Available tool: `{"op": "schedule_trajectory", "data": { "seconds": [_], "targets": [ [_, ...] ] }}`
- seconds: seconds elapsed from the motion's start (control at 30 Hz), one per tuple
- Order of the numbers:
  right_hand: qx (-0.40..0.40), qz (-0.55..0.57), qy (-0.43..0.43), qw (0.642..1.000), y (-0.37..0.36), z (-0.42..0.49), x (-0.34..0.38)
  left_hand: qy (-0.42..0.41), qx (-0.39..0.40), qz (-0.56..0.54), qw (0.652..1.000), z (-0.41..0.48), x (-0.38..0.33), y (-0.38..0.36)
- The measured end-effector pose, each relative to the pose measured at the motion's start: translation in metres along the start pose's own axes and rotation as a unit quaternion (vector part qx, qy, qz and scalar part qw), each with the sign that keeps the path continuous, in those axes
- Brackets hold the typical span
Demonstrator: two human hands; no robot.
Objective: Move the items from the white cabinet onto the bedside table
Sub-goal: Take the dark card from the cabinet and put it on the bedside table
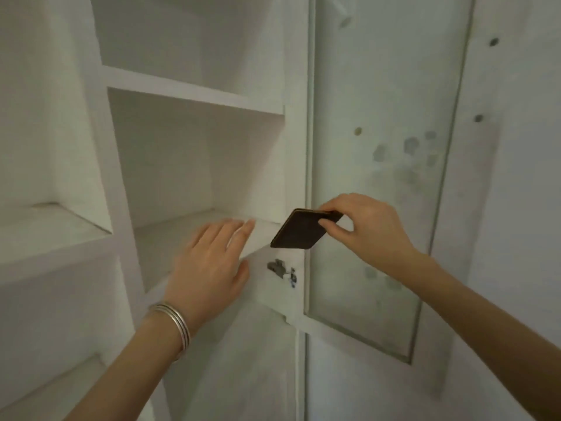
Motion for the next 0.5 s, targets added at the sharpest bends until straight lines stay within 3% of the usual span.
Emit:
{"op": "schedule_trajectory", "data": {
  "seconds": [0.1,0.27,0.5],
  "targets": [
    [0.11,-0.042,-0.11,0.987,-0.003,-0.091,-0.011,-0.047,0.054,-0.072,0.995,-0.041,-0.049,-0.035],
    [0.241,-0.107,-0.302,0.916,0.04,-0.258,-0.01,-0.138,0.126,-0.212,0.959,-0.106,-0.163,-0.075],
    [0.287,-0.207,-0.495,0.793,0.159,-0.429,0.04,-0.283,0.202,-0.371,0.861,-0.194,-0.34,-0.06]
  ]
}}
Point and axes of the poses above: each hand's wrist, its own z-axis towards the middle knuckle, its own y-axis out of the back of the hand, x = y × z, the point moved 10 cm from there along z, towards the middle knuckle, and after that the axes turned 2 degrees about -x, right-handed, at the moved point
